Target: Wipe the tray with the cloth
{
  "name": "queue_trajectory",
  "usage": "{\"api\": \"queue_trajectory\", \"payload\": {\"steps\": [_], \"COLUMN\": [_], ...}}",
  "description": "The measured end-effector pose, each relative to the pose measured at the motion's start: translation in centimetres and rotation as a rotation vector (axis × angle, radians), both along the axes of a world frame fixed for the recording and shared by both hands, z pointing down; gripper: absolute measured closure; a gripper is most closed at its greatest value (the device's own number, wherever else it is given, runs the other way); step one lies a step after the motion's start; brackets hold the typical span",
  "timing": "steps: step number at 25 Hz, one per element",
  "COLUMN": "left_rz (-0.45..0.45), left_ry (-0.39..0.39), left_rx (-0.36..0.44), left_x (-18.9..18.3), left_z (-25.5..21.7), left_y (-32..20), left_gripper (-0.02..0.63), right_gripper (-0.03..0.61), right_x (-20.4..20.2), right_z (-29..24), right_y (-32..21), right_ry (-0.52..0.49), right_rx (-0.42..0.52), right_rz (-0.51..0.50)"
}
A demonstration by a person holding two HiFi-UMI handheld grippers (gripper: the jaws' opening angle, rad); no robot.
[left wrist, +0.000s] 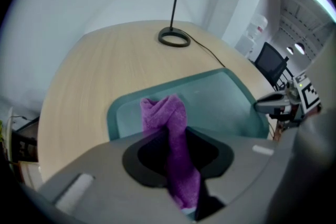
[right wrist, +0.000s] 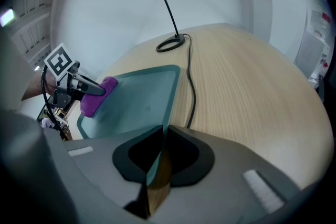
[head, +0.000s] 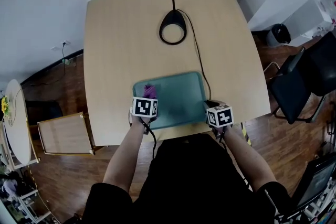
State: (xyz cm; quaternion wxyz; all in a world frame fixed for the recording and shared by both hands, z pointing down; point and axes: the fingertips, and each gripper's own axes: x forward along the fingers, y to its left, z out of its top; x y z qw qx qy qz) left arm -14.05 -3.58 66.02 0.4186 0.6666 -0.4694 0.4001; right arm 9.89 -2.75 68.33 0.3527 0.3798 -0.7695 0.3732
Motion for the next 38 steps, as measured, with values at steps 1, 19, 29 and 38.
{"api": "queue_trajectory", "payload": {"steps": [1,19,29,38], "left_rz": [0.021,0.366,0.428,0.3], "left_ry": [0.013,0.184,0.181,0.021], "left_rx": [0.002,0.025,0.224,0.347], "left_x": [1.3,20.6,19.7,5.8], "left_z": [0.0,-0.4,-2.6,-5.0], "left_y": [-0.3,-2.9,-2.3,-0.6], "left_gripper": [0.494,0.492,0.494,0.494], "right_gripper": [0.545,0.543,0.541,0.543], "right_x": [0.0,-0.6,-0.1,0.8], "right_z": [0.0,-0.3,0.1,0.1], "right_y": [0.0,0.5,0.3,-0.3], "right_ry": [-0.001,-0.017,-0.015,0.001], "right_rx": [0.001,-0.016,-0.018,-0.014], "right_rz": [-0.002,-0.034,-0.041,-0.015]}}
